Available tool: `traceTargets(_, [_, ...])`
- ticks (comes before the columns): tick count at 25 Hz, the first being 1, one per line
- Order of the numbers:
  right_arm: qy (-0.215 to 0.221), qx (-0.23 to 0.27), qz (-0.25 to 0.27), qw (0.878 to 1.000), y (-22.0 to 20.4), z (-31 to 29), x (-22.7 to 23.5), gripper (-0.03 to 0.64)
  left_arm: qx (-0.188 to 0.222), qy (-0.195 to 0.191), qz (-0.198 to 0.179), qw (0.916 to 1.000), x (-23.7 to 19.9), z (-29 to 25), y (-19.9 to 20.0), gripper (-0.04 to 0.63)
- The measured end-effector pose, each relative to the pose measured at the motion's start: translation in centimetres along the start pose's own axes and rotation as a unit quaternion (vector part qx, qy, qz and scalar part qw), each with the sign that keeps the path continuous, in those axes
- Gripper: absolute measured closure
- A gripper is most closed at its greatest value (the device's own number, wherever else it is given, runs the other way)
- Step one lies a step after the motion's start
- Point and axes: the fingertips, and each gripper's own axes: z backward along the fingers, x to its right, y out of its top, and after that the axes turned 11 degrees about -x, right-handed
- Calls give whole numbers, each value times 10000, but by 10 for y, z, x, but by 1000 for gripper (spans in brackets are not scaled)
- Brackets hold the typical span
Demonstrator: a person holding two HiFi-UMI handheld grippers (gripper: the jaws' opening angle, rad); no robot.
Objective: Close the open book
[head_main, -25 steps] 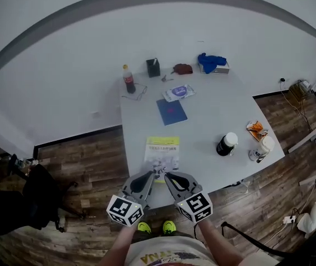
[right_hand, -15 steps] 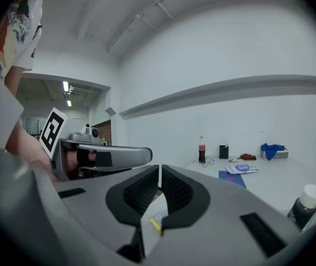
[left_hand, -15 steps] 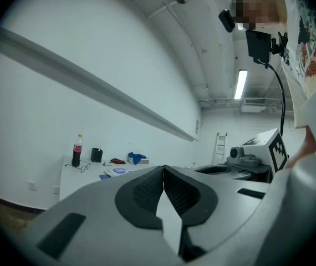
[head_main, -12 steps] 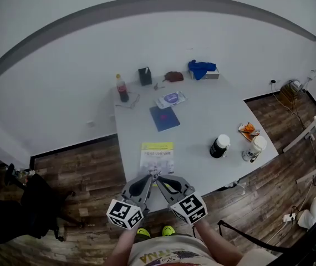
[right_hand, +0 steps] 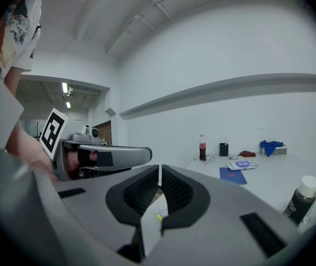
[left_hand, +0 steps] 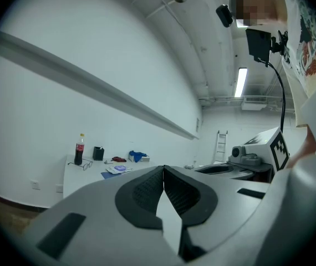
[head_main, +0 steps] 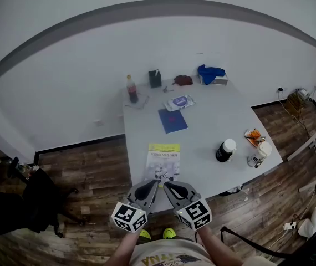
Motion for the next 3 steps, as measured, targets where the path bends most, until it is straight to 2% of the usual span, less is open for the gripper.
traceTargets(3, [-25, 4, -79, 10000, -4, 4, -4, 588, -65, -34, -4, 10000, 4, 4, -4, 583])
